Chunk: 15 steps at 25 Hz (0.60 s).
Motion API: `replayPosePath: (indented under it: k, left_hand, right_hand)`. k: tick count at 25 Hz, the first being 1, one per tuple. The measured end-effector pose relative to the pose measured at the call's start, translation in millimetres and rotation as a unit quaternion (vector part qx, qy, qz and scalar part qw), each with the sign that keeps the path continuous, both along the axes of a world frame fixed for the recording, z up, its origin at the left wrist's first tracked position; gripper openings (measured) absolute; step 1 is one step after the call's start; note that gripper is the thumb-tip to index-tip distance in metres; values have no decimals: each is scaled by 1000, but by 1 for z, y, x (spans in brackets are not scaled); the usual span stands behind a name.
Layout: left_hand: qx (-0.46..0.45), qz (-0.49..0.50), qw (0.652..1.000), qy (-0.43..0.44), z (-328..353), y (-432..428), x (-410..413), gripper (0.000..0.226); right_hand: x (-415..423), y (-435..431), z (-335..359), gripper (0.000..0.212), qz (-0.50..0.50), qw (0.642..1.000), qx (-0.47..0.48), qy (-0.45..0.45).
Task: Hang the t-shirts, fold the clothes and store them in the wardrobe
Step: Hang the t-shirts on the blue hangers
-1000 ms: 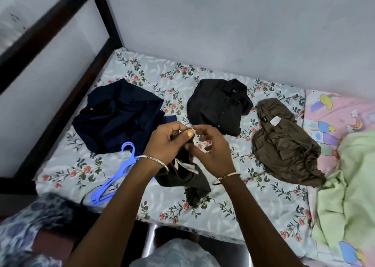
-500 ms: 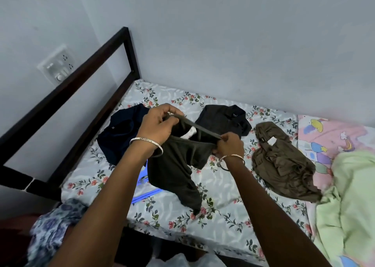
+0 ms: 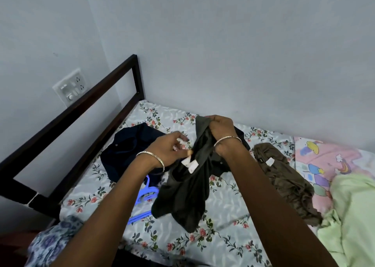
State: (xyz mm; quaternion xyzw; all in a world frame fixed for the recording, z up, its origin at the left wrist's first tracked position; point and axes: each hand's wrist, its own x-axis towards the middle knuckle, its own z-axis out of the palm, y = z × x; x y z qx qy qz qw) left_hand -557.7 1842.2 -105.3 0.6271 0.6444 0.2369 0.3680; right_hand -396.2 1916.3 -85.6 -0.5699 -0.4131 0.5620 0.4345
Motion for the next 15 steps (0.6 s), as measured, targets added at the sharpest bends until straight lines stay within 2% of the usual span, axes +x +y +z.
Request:
replayPosePath:
  k: [2, 5, 7, 10, 12, 15]
  left_hand:
    - [78, 35, 993, -79, 16, 4, 13, 43]
    - [148, 88, 980, -103, 21, 11, 25, 45]
    - [183, 114, 971, -105, 16, 12, 30, 36]
    - [272, 182, 942, -78, 7, 14, 27, 13]
    - [305, 213, 924, -93, 8, 16, 20, 22]
    - [308, 221, 921, -86, 9, 18, 9, 30]
  right_hand:
    - [-11, -5, 9, 10, 34, 997, 55, -53]
    - [-18, -8, 21, 12, 44, 975, 145, -159]
    - [-18, -6, 25, 15, 52, 959, 191, -201]
    - [-15, -4, 22, 13, 89, 946, 228, -213]
    - [-11, -5, 10, 13, 93, 929, 248, -259]
    - [0, -1, -10, 13, 61, 918, 244, -308]
